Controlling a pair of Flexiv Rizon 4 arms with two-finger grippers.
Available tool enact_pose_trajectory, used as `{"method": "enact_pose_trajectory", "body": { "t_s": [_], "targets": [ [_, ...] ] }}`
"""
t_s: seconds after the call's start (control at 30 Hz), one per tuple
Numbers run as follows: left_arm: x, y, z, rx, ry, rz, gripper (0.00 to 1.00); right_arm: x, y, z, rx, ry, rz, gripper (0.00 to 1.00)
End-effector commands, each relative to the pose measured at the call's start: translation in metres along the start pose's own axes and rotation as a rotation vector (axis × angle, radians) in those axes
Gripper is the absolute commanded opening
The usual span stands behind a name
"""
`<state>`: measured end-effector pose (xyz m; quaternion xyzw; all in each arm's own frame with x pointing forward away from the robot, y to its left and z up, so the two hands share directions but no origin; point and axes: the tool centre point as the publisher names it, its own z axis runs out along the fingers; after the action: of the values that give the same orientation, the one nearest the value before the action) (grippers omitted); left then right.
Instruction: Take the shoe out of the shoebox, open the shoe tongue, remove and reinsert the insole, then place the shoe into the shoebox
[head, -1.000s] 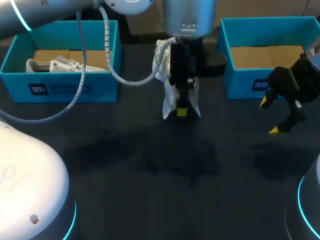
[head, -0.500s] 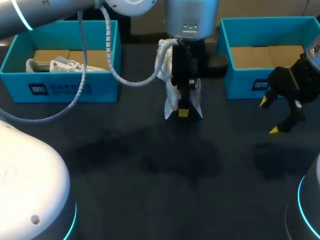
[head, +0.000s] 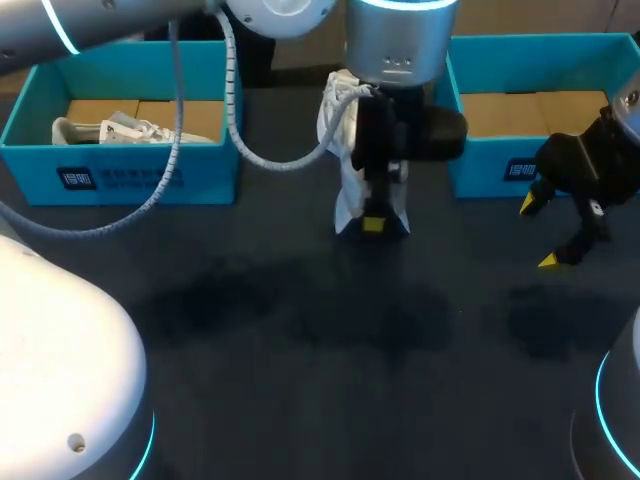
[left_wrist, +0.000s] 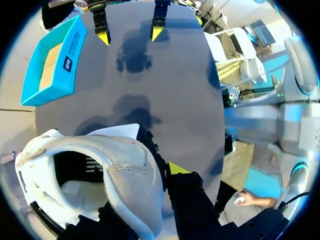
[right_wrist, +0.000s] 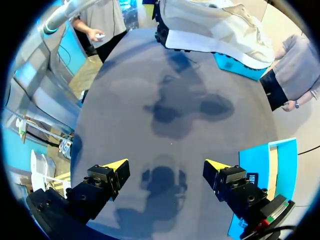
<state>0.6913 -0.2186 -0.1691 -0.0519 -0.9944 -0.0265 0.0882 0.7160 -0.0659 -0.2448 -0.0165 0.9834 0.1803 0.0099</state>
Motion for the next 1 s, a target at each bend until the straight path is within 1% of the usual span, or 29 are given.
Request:
{"method": "enact_pose_trajectory", "body": {
  "t_s": [0.03,0.1,0.23,0.47,0.77,1.0],
  "targets": [
    [-0.007,0.021,-0.007,-0.01,0.008,0.021,0.0,0.0,0.0,0.001,0.002,-0.001,0.001,1.0],
    [-0.011,0.035,-0.008,-0.011,0.026,0.05,0.0,0.0,0.0,0.001,0.002,-0.001,0.001,1.0],
    [-0.018,0.061,-0.011,-0.018,0.013,0.069,0.0,0.0,0.0,0.001,0.002,-0.001,0.001,1.0],
    [-0.036,0.102,-0.016,-0.003,0.025,0.029,0.0,0.0,0.0,0.001,0.002,-0.001,0.001,1.0],
    [-0.053,0.166,-0.026,-0.026,0.007,0.006,0.0,0.0,0.0,0.001,0.002,-0.001,0.001,1.0],
    [-0.07,0.213,-0.031,-0.022,-0.005,0.0,0.0,0.0,0.0,0.001,0.002,-0.001,0.001,1.0]
  ]
}}
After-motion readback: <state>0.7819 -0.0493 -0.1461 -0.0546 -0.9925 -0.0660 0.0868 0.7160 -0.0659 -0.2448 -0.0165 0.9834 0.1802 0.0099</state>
